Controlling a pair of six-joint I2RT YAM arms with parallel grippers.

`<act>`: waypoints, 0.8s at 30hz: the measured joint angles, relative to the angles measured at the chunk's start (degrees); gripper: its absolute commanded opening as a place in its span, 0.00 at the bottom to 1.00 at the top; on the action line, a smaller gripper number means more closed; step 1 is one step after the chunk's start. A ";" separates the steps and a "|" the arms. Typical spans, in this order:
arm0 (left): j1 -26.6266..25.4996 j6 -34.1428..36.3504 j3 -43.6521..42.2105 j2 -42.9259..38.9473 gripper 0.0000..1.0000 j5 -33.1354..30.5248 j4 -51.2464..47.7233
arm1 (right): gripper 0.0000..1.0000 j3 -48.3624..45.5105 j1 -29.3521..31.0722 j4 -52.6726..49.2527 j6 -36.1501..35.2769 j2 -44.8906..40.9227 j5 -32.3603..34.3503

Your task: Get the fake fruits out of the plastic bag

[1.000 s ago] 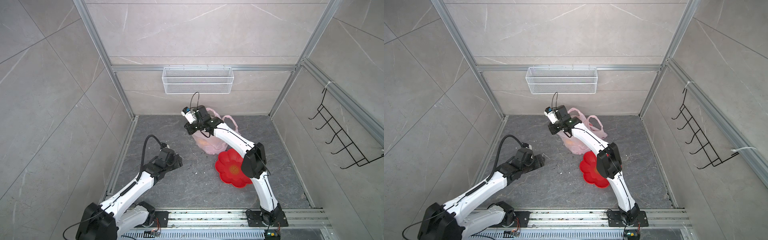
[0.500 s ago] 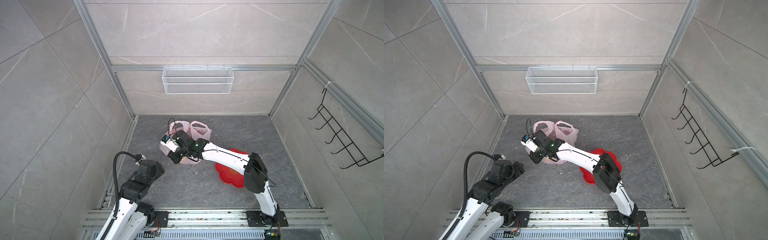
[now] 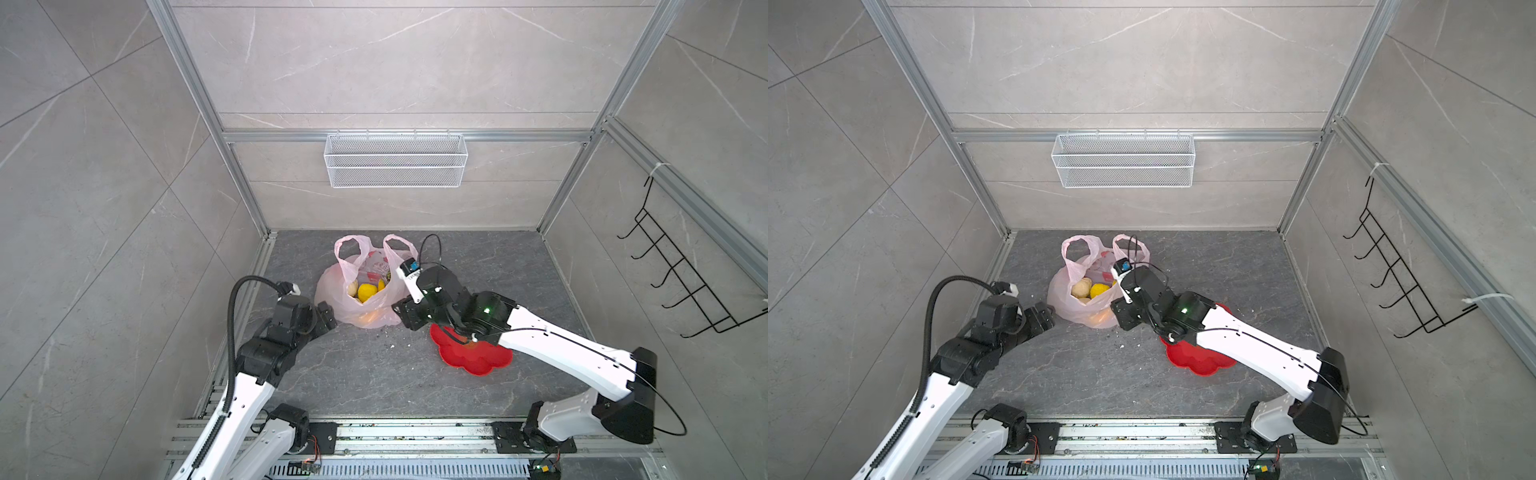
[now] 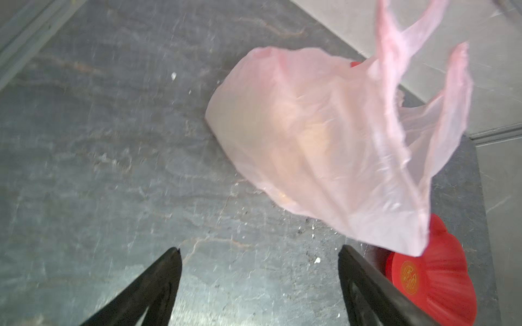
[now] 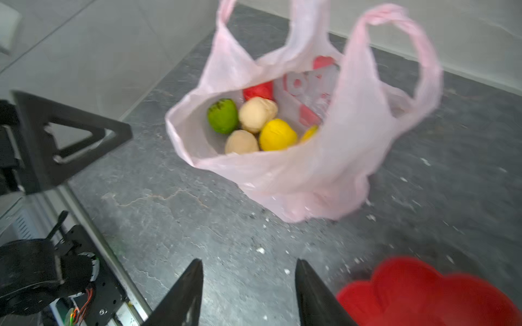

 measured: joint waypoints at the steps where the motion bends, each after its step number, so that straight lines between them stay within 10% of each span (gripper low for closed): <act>1: 0.00 1.60 2.36 2.34 1.00 0.94 0.48 | 0.58 -0.72 0.00 -2.25 2.54 -1.22 1.90; 13: 3.23 15.19 20.57 25.77 0.97 11.74 2.95 | 0.63 -19.04 -7.48 -22.01 23.10 -15.58 12.57; 24: 4.81 15.52 22.38 37.53 0.62 22.10 8.28 | 0.68 -29.62 -15.76 -23.54 29.42 -22.49 12.48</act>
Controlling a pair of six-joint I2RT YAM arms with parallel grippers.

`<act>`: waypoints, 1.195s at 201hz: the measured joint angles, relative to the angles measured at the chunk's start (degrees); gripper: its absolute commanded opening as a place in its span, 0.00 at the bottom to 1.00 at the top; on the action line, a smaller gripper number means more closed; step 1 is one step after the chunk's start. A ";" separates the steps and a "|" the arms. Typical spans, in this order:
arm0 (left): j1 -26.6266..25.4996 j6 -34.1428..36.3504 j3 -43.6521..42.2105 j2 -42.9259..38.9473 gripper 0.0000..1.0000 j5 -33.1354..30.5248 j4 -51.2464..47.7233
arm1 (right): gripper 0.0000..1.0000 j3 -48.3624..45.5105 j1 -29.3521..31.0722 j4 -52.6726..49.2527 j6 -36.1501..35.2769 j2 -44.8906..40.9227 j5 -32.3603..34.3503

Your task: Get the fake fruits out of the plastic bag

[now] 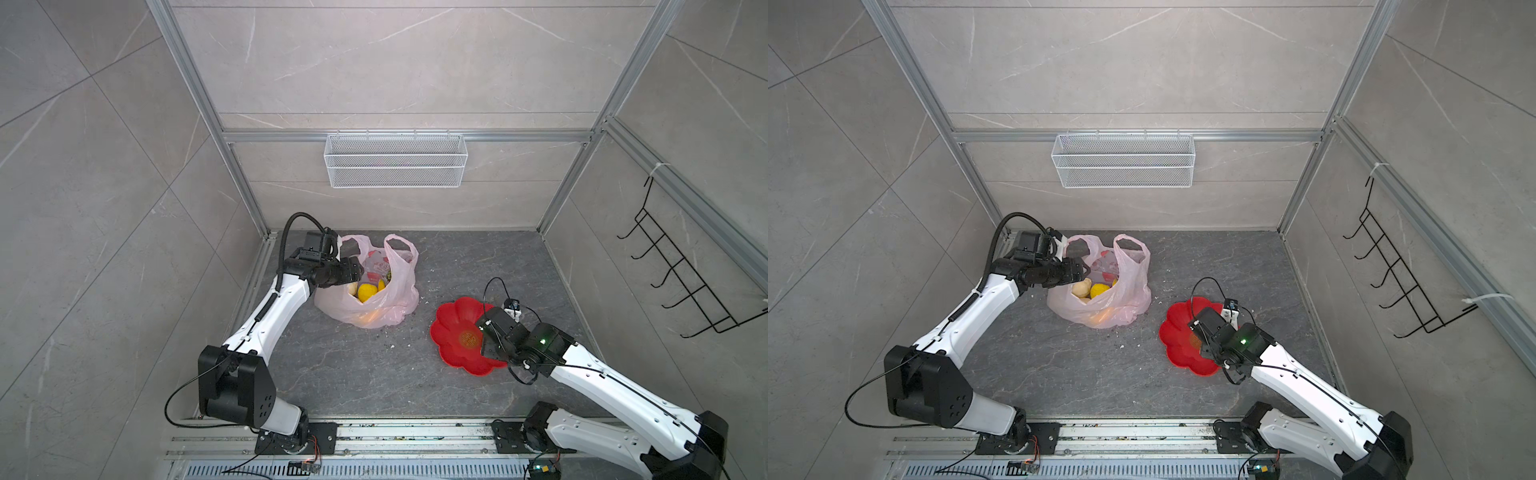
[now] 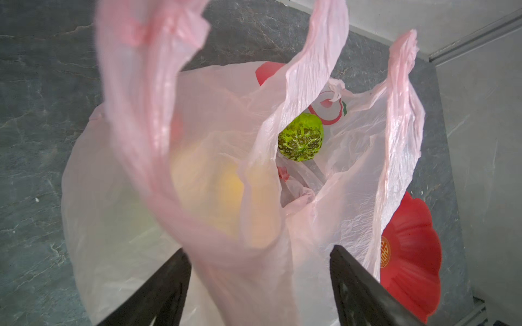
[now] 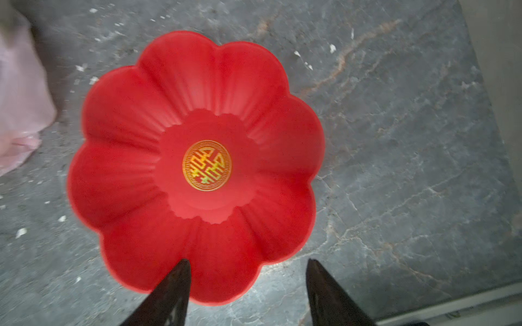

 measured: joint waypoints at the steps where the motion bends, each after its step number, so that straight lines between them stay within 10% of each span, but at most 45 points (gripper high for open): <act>1: 0.00 0.00 0.00 0.04 0.61 0.11 0.07 | 0.68 -0.15 -0.15 0.07 0.02 0.00 -0.04; 30: 0.00 -0.26 0.02 0.15 0.28 1.66 2.08 | 0.69 -5.18 -5.01 2.62 0.85 0.15 -2.58; 66: 0.00 -0.26 -0.20 0.07 0.14 0.63 2.80 | 0.70 -9.29 -9.07 5.14 3.13 0.13 -4.26; 128: 0.00 -1.03 -7.98 -7.82 0.08 -5.33 4.74 | 0.67 -13.49 -13.31 9.62 5.38 -0.15 -6.88; 240: -0.37 -2.93 -12.66 -14.43 0.07 -6.40 6.47 | 0.26 -16.81 -17.27 23.69 7.08 5.55 -11.39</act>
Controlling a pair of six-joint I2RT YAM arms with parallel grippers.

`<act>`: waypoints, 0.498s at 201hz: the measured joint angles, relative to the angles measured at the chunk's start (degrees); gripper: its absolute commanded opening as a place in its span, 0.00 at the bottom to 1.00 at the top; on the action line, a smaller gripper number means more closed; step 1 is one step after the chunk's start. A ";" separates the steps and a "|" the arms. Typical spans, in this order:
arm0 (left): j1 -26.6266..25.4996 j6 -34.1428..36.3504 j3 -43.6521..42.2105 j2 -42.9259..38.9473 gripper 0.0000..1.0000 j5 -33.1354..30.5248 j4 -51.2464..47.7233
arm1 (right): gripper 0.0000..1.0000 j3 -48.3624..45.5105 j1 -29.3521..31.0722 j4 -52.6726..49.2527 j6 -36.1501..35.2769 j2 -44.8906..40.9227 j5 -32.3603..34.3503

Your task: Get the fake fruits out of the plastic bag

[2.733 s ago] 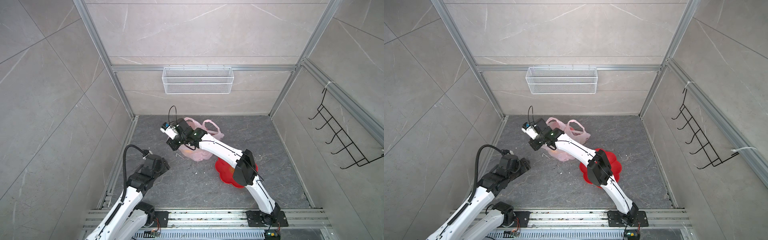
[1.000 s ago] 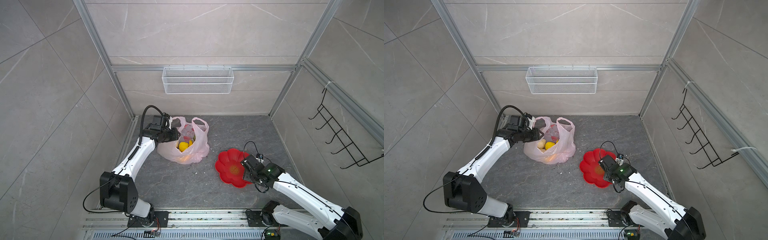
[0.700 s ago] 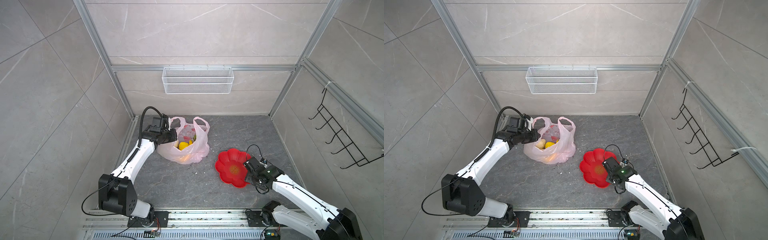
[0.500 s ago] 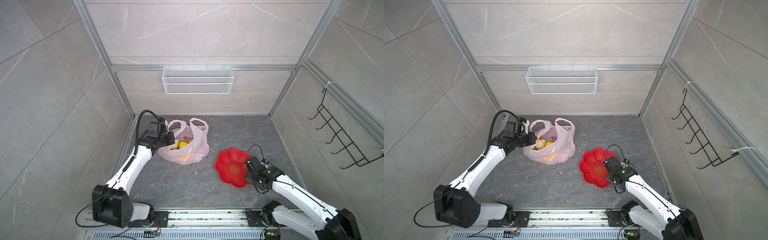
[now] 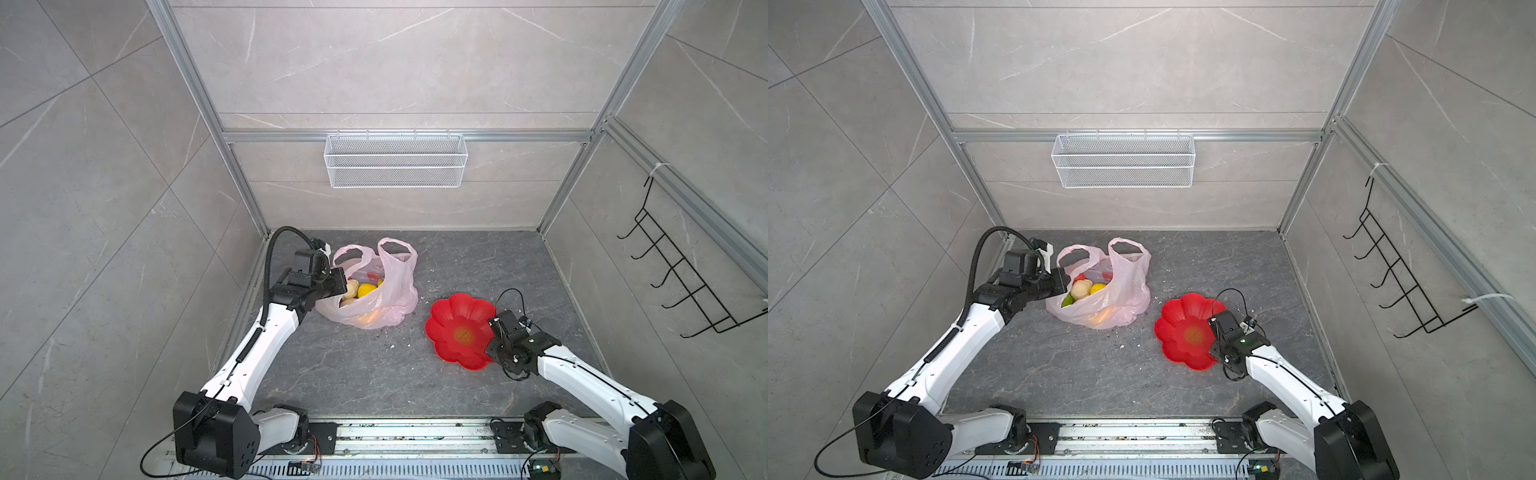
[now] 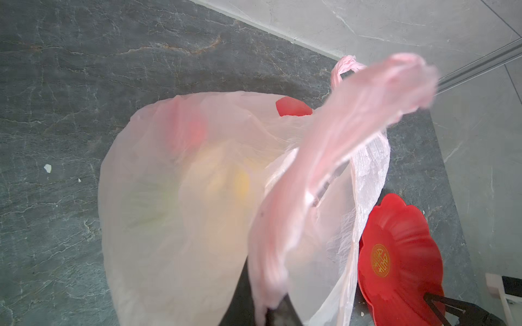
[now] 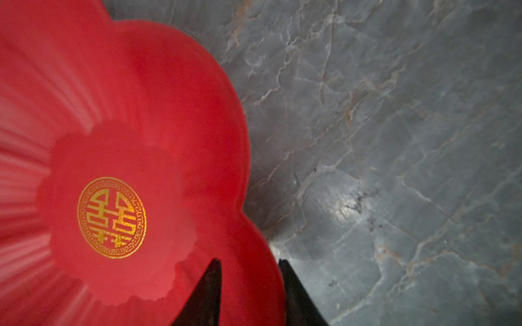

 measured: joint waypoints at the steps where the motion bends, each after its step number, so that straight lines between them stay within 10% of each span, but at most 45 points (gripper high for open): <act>1: -0.02 -0.02 -0.02 -0.04 0.07 0.00 0.09 | 0.26 0.00 -0.07 0.17 0.13 0.13 0.00; 100: -2.16 -1.20 -4.46 -5.35 0.07 -1.88 0.98 | 0.13 4.37 -11.39 9.73 -5.35 8.00 -4.35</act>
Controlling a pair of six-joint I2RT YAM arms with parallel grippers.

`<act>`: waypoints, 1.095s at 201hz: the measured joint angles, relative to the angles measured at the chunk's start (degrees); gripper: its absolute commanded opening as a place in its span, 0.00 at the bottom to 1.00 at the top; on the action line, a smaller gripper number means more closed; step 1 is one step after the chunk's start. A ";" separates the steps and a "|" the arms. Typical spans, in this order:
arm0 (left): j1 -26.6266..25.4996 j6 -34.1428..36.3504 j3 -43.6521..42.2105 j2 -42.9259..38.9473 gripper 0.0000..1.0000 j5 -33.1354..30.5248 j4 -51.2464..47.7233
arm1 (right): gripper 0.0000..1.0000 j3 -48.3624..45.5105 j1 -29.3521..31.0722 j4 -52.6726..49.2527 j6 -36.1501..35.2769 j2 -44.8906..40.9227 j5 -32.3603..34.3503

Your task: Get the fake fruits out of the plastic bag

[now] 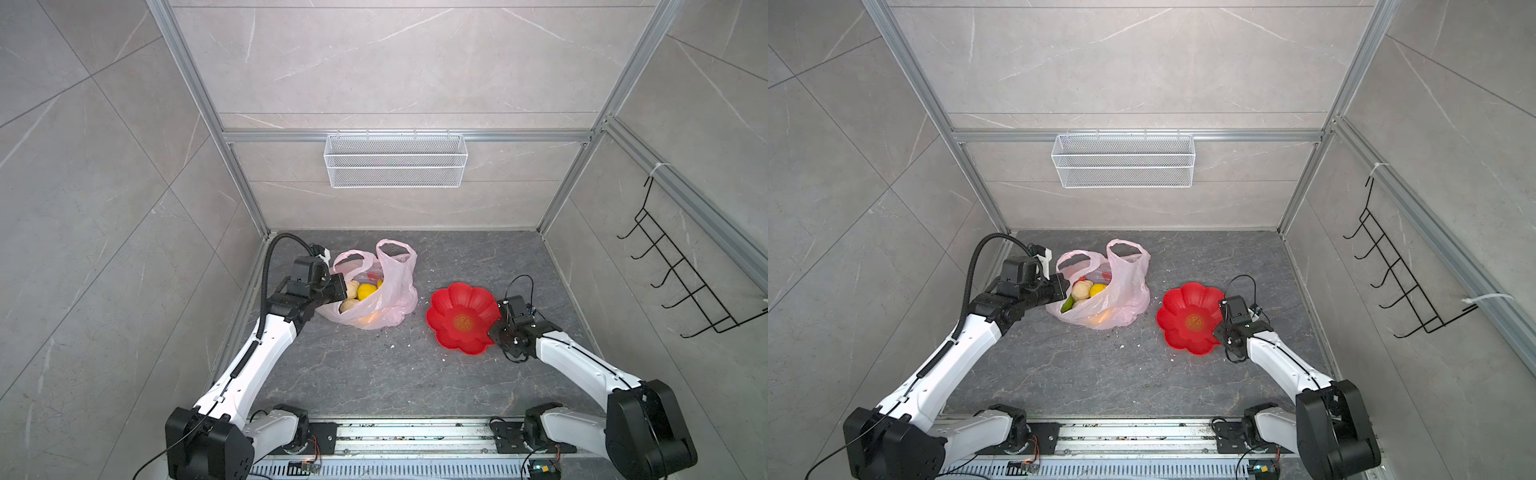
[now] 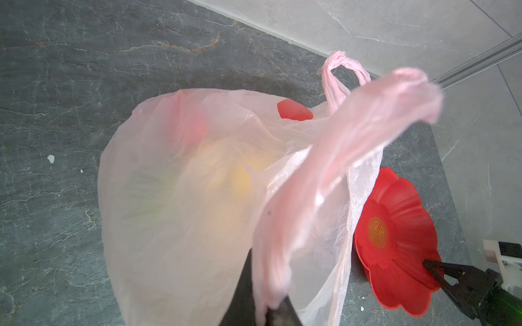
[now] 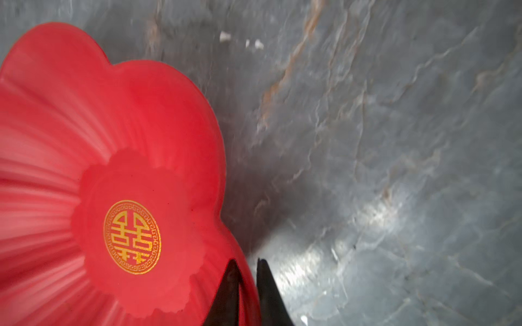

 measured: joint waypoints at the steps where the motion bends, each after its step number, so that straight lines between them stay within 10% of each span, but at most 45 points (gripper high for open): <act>1: -0.09 -0.04 -0.09 -0.11 0.07 -0.07 0.04 | 0.13 0.11 -0.26 0.00 -0.17 0.20 -0.07; 83: -14.62 -5.11 -6.12 -9.73 0.05 -12.22 -0.44 | 0.56 5.18 -7.93 -2.03 -9.18 5.70 -0.83; 147: -34.49 -18.08 -12.11 -18.18 0.05 -29.05 -4.90 | 0.52 9.75 -7.37 -8.28 -14.58 -3.19 -2.34; 220: -51.12 -29.24 -7.17 -11.45 0.04 -47.30 -14.43 | 0.61 32.44 22.14 -13.25 -21.42 3.63 2.34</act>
